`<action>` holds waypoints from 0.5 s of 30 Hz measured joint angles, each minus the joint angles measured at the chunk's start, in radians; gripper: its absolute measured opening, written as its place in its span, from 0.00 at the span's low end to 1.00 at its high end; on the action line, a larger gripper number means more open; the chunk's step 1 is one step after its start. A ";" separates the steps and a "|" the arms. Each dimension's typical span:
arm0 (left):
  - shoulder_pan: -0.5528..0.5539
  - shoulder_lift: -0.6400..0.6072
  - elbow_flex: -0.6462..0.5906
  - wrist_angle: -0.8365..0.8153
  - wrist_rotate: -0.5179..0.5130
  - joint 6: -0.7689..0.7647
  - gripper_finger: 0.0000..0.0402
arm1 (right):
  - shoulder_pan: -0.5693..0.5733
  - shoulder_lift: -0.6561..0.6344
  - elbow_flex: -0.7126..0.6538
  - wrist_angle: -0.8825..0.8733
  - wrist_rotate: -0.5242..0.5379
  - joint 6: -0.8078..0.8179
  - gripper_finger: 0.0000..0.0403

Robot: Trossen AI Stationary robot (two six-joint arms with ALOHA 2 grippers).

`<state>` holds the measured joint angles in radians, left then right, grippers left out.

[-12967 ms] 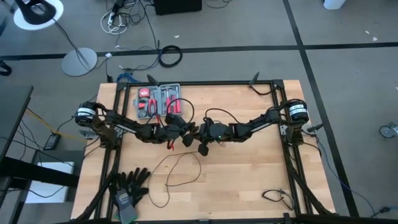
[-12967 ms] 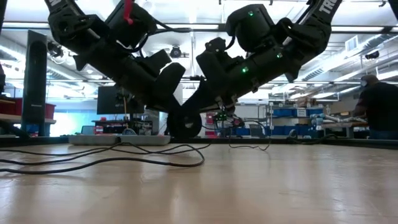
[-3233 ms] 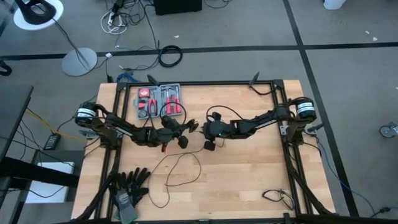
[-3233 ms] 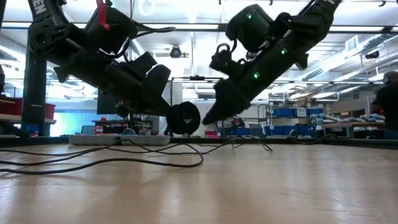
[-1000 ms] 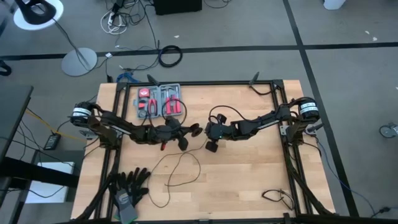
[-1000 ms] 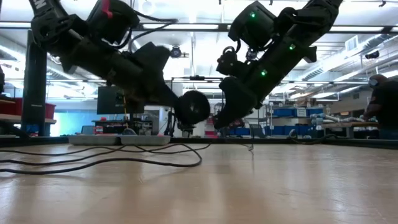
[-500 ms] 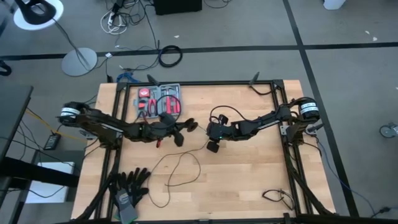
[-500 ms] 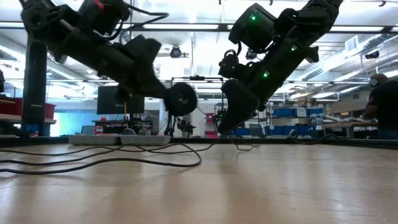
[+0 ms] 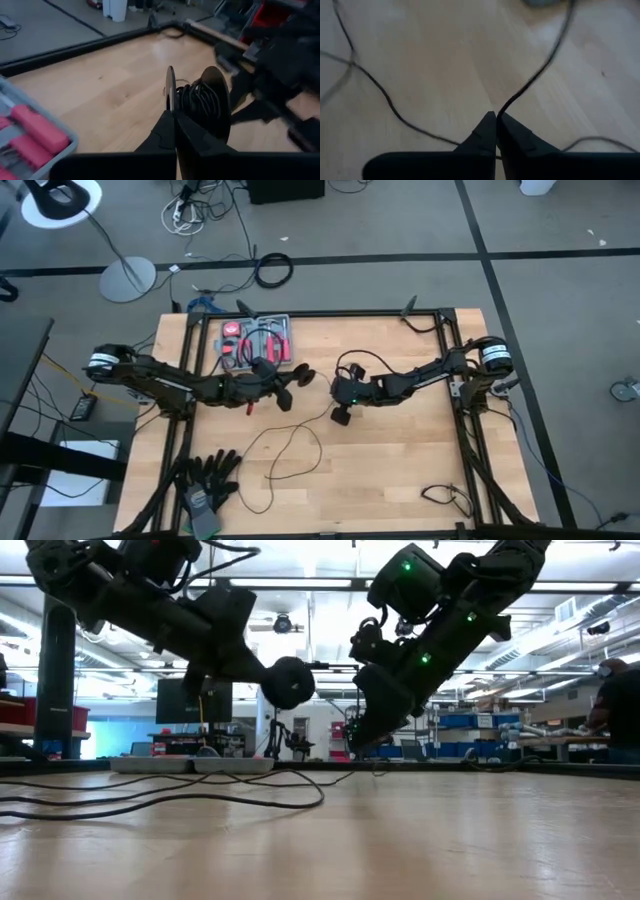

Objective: Coil cords
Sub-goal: Coil the black wire onto the spool

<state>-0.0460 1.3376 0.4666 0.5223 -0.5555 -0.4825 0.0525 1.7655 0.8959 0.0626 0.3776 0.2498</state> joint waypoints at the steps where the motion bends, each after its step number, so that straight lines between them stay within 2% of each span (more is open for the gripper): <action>1: 0.000 0.000 0.001 0.011 0.001 -0.001 0.00 | 0.000 0.002 0.000 0.023 -0.001 -0.002 0.02; 8: 0.000 0.000 0.001 0.094 0.023 0.001 0.00 | -0.009 0.111 0.010 0.207 -0.091 -0.015 0.01; 11: -0.001 0.004 -0.001 0.101 0.031 -0.001 0.00 | -0.014 0.181 0.064 0.204 -0.127 -0.011 0.01; 15: 0.000 0.020 0.001 0.118 0.026 -0.023 0.00 | -0.013 0.259 0.197 0.211 -0.194 -0.092 0.00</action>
<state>-0.0463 1.3579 0.4674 0.6407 -0.5291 -0.5050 0.0398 2.0243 1.0928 0.2733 0.1831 0.1578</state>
